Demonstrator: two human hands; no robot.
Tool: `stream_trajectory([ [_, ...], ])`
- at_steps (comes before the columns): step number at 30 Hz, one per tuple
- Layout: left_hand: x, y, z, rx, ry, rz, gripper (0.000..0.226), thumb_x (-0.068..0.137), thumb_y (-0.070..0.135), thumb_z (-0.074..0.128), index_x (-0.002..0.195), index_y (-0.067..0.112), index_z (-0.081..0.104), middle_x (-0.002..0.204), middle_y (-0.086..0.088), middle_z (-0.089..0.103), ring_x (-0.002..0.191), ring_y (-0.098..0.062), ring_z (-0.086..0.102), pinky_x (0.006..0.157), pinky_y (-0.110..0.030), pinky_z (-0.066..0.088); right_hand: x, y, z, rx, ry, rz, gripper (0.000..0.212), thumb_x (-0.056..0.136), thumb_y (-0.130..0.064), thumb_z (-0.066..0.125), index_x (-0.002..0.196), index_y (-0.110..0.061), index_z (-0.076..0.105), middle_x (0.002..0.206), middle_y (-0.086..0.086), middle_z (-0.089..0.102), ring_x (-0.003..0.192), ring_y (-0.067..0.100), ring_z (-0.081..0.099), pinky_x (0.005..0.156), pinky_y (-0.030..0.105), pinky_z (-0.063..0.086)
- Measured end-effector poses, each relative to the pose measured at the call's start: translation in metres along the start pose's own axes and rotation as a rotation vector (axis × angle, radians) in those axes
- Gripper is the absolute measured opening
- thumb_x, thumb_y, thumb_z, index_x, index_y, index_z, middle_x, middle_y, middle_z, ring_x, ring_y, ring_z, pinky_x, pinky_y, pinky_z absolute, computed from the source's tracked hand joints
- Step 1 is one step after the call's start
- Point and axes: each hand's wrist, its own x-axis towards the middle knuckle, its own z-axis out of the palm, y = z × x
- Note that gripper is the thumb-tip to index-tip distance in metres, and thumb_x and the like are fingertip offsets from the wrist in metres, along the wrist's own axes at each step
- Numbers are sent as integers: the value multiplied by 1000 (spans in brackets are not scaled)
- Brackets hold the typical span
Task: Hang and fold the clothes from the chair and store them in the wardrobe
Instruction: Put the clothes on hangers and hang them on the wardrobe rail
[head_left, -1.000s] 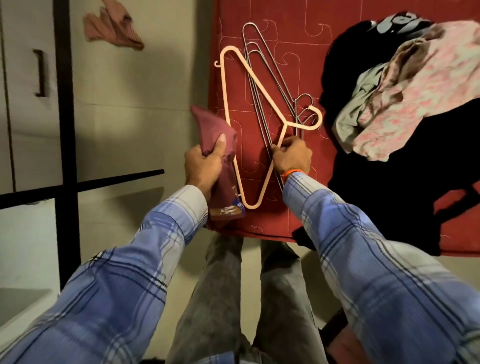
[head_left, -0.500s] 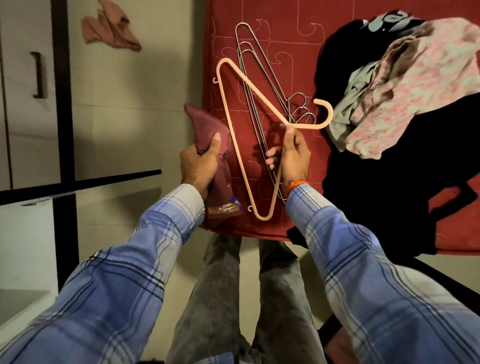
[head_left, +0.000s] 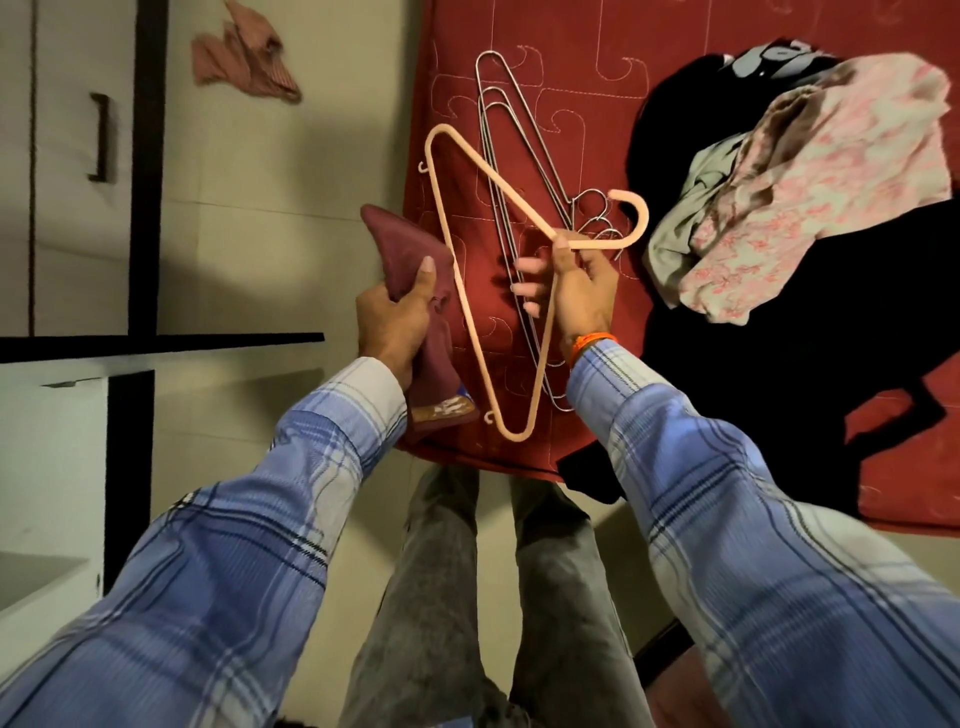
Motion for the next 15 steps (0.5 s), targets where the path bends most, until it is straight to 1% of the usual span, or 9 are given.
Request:
stream_trajectory([
  [2, -5, 0, -1, -17, 14, 12, 21, 88, 36, 70, 100, 18, 70, 93, 2, 73, 86, -17, 71, 84, -39, 59, -1, -1, -1, 5, 23, -20, 12, 102, -17, 49, 95, -15, 59, 64, 0, 70, 45, 9, 59, 39, 20, 44],
  [4, -11, 3, -4, -23, 36, 21, 16, 89, 36, 70, 93, 21, 68, 91, 3, 73, 86, -16, 71, 84, -38, 59, -4, -1, -2, -9, 58, -62, 19, 100, -15, 51, 87, -17, 64, 62, -1, 66, 44, 6, 50, 41, 20, 40],
  [7, -29, 11, -15, -69, 72, 21, 18, 89, 38, 69, 93, 20, 69, 94, 0, 74, 88, -20, 71, 85, -43, 58, -17, -7, -5, -85, 71, -117, 35, 96, -21, 55, 64, -26, 69, 61, 1, 61, 47, 10, 41, 50, 26, 35],
  [8, -35, 14, -19, -87, 92, 13, 20, 88, 39, 70, 94, 20, 70, 95, -2, 74, 89, -21, 71, 86, -44, 58, -24, -10, -5, -104, 68, -129, 37, 94, -25, 55, 60, -30, 70, 61, 1, 59, 48, 11, 40, 53, 29, 33],
  [9, -44, 18, -26, -108, 120, 10, 23, 88, 40, 70, 96, 19, 70, 97, -3, 74, 90, -22, 71, 87, -45, 58, -32, -15, -5, -116, 59, -139, 37, 92, -28, 55, 59, -35, 70, 60, 1, 58, 49, 13, 39, 55, 32, 33],
  [11, -65, 23, -40, -161, 174, 12, 24, 88, 40, 70, 98, 18, 69, 100, -5, 73, 92, -23, 70, 88, -46, 57, -51, -28, -3, -131, 34, -149, 37, 90, -29, 56, 57, -37, 69, 57, -1, 55, 48, 13, 39, 55, 33, 33],
  [13, -86, 28, -57, -218, 219, 12, 19, 88, 38, 69, 91, 19, 68, 99, -5, 73, 91, -25, 70, 86, -48, 58, -68, -39, 1, -173, -1, -174, 34, 87, -33, 55, 55, -37, 67, 54, -2, 53, 47, 13, 41, 57, 33, 34],
  [15, -110, 33, -77, -281, 278, 19, 17, 89, 37, 69, 85, 20, 66, 97, -6, 73, 91, -26, 71, 84, -48, 58, -89, -47, 7, -209, -57, -209, 34, 86, -33, 56, 54, -32, 66, 51, -7, 54, 47, 12, 42, 57, 32, 34],
])
